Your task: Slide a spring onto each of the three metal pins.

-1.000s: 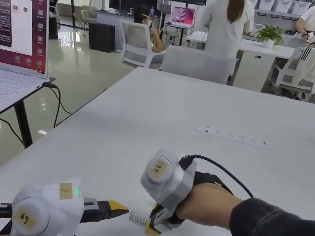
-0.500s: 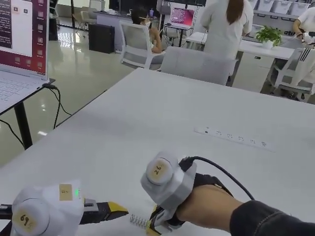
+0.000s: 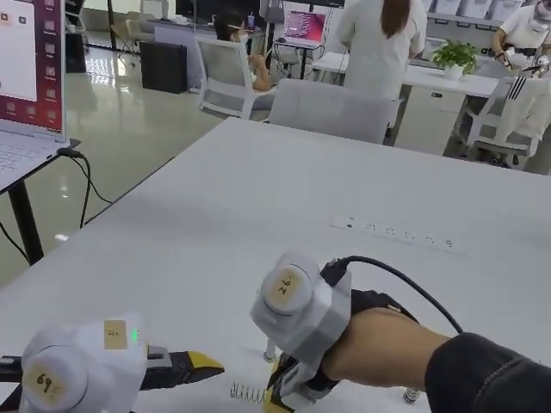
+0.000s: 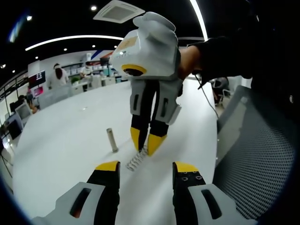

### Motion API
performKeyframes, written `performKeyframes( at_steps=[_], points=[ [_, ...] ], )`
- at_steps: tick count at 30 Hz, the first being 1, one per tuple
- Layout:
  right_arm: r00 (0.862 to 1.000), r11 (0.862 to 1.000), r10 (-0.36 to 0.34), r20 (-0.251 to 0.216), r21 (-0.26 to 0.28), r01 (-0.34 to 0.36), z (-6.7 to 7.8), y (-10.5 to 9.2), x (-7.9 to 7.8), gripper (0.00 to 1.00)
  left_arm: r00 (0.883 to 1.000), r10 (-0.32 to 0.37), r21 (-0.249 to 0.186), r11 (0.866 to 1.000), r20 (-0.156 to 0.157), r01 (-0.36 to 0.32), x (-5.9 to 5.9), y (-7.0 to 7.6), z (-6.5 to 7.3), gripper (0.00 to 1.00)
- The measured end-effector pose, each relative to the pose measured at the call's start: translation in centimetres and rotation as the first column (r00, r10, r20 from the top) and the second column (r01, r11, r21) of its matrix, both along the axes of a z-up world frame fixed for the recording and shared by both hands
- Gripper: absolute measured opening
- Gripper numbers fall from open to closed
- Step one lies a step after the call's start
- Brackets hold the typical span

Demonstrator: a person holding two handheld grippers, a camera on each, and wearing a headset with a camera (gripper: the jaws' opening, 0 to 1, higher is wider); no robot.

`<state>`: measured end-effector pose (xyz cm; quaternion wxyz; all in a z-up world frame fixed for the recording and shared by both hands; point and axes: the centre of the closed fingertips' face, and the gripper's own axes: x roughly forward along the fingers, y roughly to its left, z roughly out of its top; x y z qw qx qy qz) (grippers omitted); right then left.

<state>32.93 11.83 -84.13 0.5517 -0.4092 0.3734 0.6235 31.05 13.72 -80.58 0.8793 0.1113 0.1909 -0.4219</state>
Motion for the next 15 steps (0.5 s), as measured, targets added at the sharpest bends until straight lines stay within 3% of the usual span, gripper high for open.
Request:
performKeyframes(
  at_steps=[15],
  points=[
    [0.994, 0.994, 0.112, -0.001, -0.021, -0.112, 2.3, -1.5, -2.2, 0.08, 0.999, -0.045, 0.005, 0.999, 0.011, 0.045, -0.3, -1.3, 0.4, 0.32]
  ],
)
